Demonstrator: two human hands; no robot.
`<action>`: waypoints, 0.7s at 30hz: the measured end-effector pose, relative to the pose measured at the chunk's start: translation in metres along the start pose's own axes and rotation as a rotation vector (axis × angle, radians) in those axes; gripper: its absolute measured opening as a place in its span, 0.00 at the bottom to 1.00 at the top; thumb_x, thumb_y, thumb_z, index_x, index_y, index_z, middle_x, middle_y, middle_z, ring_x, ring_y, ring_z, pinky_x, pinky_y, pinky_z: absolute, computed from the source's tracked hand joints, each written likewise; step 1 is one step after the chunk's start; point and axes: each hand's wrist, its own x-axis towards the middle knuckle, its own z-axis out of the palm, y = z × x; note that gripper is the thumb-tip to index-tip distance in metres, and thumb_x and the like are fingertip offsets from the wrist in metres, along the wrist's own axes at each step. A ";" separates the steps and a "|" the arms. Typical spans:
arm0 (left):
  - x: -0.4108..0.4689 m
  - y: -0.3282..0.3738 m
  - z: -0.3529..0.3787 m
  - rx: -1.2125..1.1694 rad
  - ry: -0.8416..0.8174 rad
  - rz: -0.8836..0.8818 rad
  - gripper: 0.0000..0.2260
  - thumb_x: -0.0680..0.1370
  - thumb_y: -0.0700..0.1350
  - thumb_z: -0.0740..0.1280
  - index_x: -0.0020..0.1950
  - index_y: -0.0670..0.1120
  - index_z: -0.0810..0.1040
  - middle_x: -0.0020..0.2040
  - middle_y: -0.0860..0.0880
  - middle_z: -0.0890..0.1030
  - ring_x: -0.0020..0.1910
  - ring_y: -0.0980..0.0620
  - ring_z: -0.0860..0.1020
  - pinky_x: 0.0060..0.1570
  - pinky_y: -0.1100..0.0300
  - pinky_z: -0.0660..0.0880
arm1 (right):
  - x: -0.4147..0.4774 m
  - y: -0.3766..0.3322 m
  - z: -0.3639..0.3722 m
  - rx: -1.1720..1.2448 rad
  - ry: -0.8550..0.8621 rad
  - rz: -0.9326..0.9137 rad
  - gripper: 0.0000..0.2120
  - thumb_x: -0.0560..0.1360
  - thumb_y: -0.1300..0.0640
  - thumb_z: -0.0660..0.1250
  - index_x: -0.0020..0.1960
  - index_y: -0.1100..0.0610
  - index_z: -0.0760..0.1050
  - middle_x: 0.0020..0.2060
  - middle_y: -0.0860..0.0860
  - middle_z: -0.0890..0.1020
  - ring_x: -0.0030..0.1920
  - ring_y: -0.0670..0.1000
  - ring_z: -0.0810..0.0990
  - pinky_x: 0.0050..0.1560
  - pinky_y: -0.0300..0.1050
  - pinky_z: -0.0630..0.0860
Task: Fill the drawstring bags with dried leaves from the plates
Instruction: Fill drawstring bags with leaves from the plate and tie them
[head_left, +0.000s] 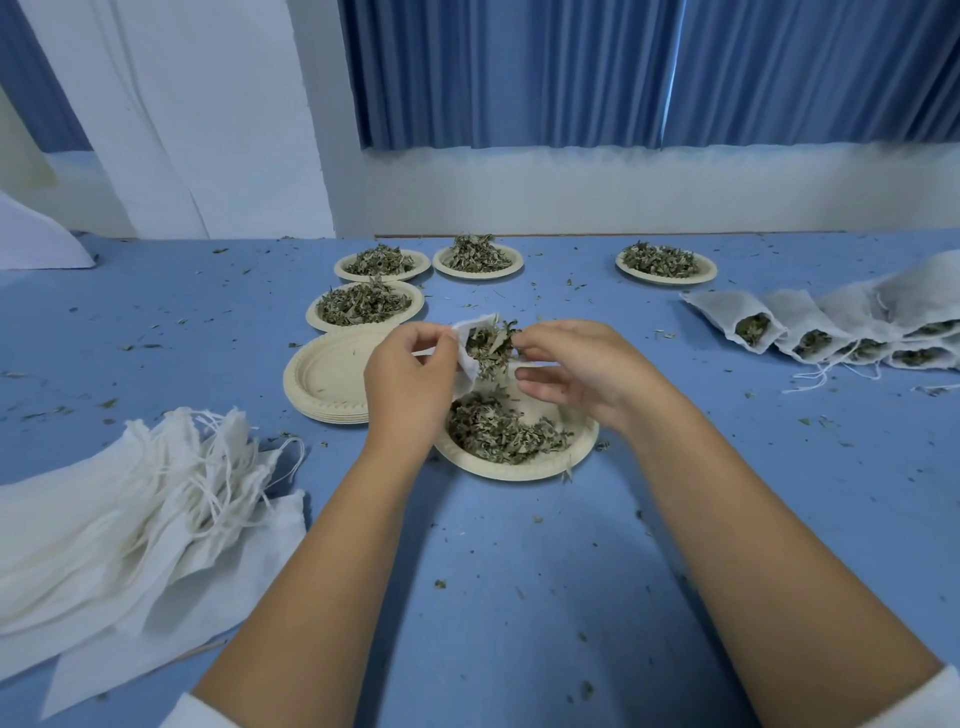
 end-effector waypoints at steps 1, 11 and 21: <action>0.000 0.000 0.000 0.001 0.001 0.001 0.05 0.79 0.45 0.67 0.48 0.48 0.82 0.44 0.58 0.81 0.38 0.72 0.76 0.37 0.78 0.69 | -0.001 -0.001 0.000 -0.027 0.021 -0.018 0.05 0.73 0.58 0.73 0.47 0.58 0.78 0.47 0.54 0.80 0.36 0.49 0.82 0.35 0.39 0.80; -0.003 0.003 0.002 0.031 -0.005 0.058 0.04 0.79 0.46 0.67 0.48 0.48 0.82 0.42 0.58 0.81 0.38 0.70 0.76 0.36 0.77 0.69 | -0.004 0.009 0.011 -0.229 0.215 -0.409 0.04 0.71 0.62 0.75 0.41 0.59 0.80 0.34 0.51 0.83 0.31 0.44 0.80 0.36 0.36 0.80; -0.010 0.006 0.003 0.152 -0.115 0.203 0.08 0.78 0.44 0.67 0.43 0.57 0.77 0.38 0.57 0.82 0.32 0.64 0.77 0.33 0.69 0.69 | -0.006 0.022 0.020 -0.950 0.075 -0.655 0.10 0.75 0.56 0.62 0.43 0.50 0.82 0.33 0.48 0.82 0.30 0.43 0.73 0.36 0.45 0.75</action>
